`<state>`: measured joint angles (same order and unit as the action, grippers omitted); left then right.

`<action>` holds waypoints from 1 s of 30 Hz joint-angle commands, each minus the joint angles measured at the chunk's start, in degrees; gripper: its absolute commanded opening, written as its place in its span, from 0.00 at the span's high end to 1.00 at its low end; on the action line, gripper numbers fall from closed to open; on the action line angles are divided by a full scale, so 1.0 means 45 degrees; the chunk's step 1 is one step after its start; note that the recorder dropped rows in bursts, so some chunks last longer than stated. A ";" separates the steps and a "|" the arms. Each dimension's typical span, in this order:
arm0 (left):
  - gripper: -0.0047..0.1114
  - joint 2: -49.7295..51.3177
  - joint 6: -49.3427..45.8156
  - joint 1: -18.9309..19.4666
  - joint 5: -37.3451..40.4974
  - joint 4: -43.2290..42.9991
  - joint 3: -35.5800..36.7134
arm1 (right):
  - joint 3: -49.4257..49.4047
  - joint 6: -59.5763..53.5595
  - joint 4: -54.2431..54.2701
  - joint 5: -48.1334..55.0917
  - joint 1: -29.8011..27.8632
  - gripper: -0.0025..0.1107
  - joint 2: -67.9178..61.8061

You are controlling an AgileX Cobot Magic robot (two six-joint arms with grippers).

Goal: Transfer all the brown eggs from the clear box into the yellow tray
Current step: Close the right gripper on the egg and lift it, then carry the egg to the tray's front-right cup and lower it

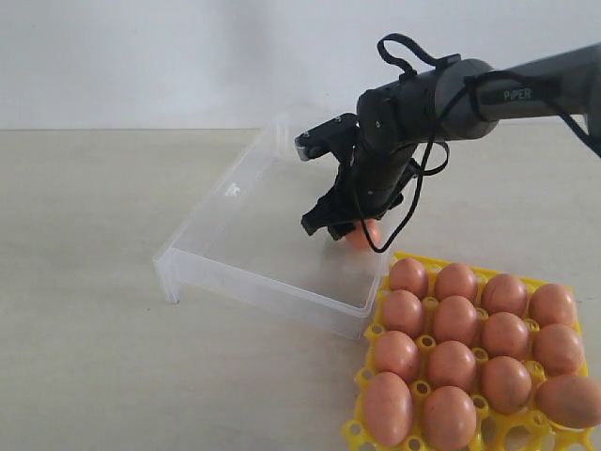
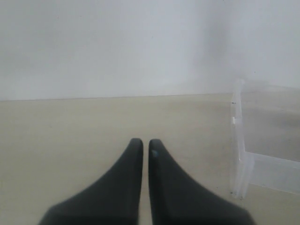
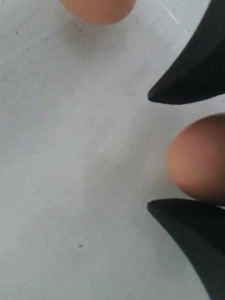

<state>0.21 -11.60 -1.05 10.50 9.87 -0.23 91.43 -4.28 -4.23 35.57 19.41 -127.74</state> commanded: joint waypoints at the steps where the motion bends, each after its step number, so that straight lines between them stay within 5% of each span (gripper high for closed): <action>1: 0.92 -0.0046 -0.0003 -0.0042 -0.0031 -0.0019 0.0051 | 0.0019 -0.0030 -0.0030 0.0186 -0.0013 0.51 -0.0018; 9: 0.92 -0.0046 -0.0003 -0.0042 -0.0031 -0.0019 0.0051 | 0.0019 -0.0108 0.0086 0.0281 -0.0013 0.80 -0.0018; 18: 0.92 -0.0046 -0.0003 -0.0042 -0.0031 -0.0019 0.0051 | 0.0019 -0.0615 0.0149 0.0472 -0.0013 0.83 0.0091; 21: 0.92 -0.0046 -0.0003 -0.0042 -0.0031 -0.0019 0.0051 | 0.0019 -0.0052 0.0207 0.0096 -0.0013 0.98 0.0498; 30: 0.92 -0.0046 -0.0003 -0.0042 -0.0031 -0.0019 0.0051 | -0.2201 0.0951 0.1908 -0.5318 0.0125 0.98 0.3538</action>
<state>0.21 -11.60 -1.05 10.50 9.87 -0.23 86.91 -0.40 2.07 21.03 19.52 -117.30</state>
